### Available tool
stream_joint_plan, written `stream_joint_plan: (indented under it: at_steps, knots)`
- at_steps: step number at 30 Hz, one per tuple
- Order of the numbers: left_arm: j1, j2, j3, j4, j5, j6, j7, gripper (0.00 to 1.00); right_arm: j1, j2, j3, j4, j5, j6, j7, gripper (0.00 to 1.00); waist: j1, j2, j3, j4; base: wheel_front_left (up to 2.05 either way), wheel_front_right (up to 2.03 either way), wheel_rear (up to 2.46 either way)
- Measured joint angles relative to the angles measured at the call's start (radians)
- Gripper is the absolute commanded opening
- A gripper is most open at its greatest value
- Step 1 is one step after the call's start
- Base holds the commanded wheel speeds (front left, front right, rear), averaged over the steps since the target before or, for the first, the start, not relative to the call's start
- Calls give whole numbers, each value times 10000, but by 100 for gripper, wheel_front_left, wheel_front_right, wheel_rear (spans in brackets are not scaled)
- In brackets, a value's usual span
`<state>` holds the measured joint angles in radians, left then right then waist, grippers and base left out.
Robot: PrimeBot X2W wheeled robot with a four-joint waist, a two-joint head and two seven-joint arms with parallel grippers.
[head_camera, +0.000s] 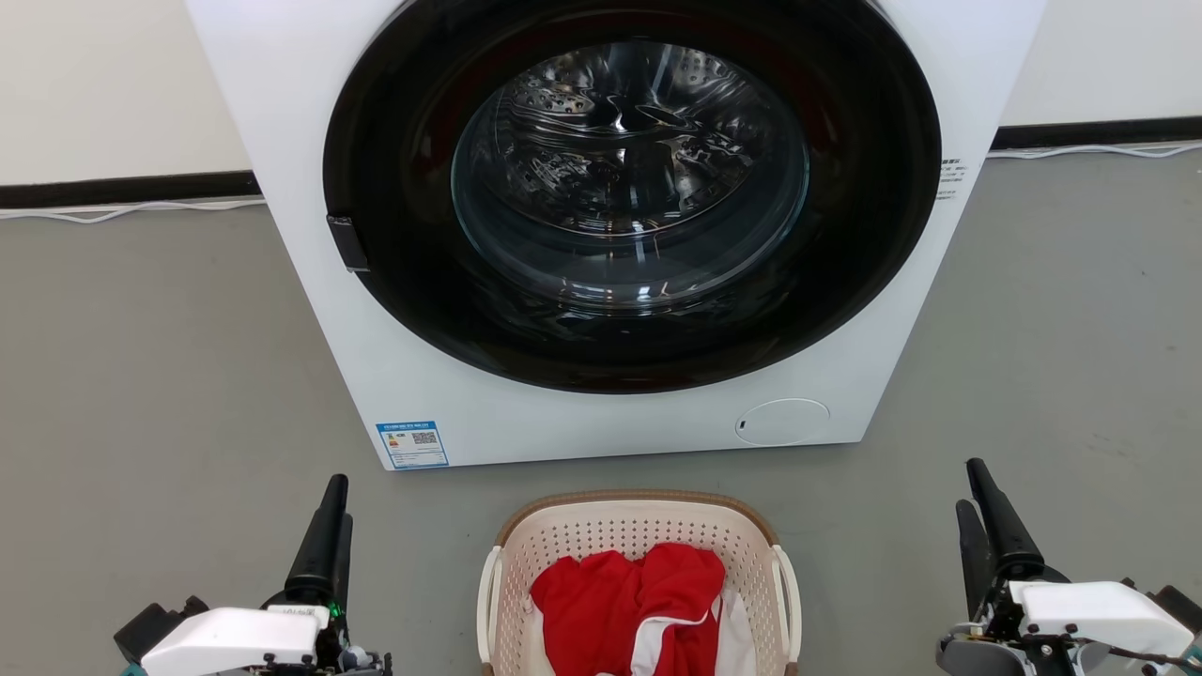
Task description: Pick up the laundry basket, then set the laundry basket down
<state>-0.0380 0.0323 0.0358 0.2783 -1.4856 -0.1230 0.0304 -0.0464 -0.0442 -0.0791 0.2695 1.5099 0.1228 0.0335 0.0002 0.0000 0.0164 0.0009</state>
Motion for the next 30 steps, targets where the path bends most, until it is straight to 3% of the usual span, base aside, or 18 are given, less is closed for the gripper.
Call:
stream_joint_plan:
  at_steps: [14,30]
  knots:
    - [-133,10,-244,-297,1977,0,-408,100,-21,-148,483,-368,-1503,0,-387,100,0,0,58,0,0,0,0]
    - [-181,15,-351,-412,4752,-2,-857,100,-239,-437,855,-412,-4082,0,-796,100,0,0,157,7,0,0,0]
